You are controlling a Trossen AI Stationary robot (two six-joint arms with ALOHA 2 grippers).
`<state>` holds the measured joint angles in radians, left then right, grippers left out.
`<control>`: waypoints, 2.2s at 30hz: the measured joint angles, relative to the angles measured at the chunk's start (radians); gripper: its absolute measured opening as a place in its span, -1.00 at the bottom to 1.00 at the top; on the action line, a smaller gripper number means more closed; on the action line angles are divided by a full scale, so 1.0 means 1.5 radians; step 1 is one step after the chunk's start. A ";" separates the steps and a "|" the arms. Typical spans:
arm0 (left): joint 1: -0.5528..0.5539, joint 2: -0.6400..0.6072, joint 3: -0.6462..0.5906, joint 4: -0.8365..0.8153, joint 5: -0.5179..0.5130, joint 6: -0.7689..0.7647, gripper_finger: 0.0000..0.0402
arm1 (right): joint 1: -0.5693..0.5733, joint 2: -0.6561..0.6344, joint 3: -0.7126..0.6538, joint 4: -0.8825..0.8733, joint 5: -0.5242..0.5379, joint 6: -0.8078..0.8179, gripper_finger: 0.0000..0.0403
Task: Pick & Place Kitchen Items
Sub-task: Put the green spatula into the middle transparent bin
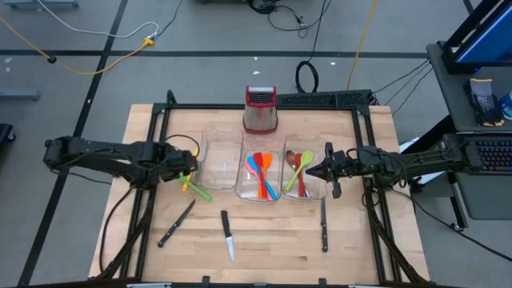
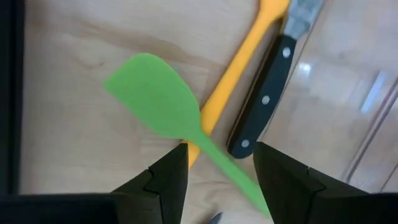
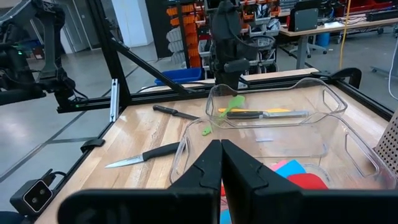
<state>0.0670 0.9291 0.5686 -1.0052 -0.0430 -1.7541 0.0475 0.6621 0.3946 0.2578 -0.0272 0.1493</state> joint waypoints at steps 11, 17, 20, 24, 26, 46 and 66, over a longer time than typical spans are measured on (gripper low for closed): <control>-0.095 0.001 0.000 -0.025 -0.063 -0.283 -0.07 | 0.000 0.000 0.000 -0.075 0.000 -0.002 -1.00; -0.142 0.020 0.000 -0.049 -0.064 -0.392 -0.07 | 0.000 0.000 0.000 -0.086 -0.001 -0.008 -1.00; -0.152 0.034 0.000 -0.058 -0.065 -0.428 -0.07 | 0.000 0.000 0.000 -0.086 -0.002 -0.010 -1.00; -0.156 0.050 0.000 -0.074 -0.076 -0.462 -0.07 | 0.000 0.000 0.000 -0.086 -0.002 -0.010 -1.00; -0.155 0.053 0.000 -0.077 -0.086 -0.471 -0.07 | 0.000 0.000 0.000 -0.086 -0.003 -0.010 -1.00; -0.146 0.075 -0.040 -0.031 -0.085 -0.471 -0.07 | 0.000 0.000 0.000 -0.092 -0.003 -0.010 -1.00; -0.145 0.159 -0.043 -0.005 -0.087 -0.468 -0.07 | 0.000 0.000 0.000 -0.095 -0.003 -0.008 -1.00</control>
<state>-0.1505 1.1671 0.5040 -1.0127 -0.1735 -2.4564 0.0475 0.6624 0.3946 0.1154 -0.0319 0.1375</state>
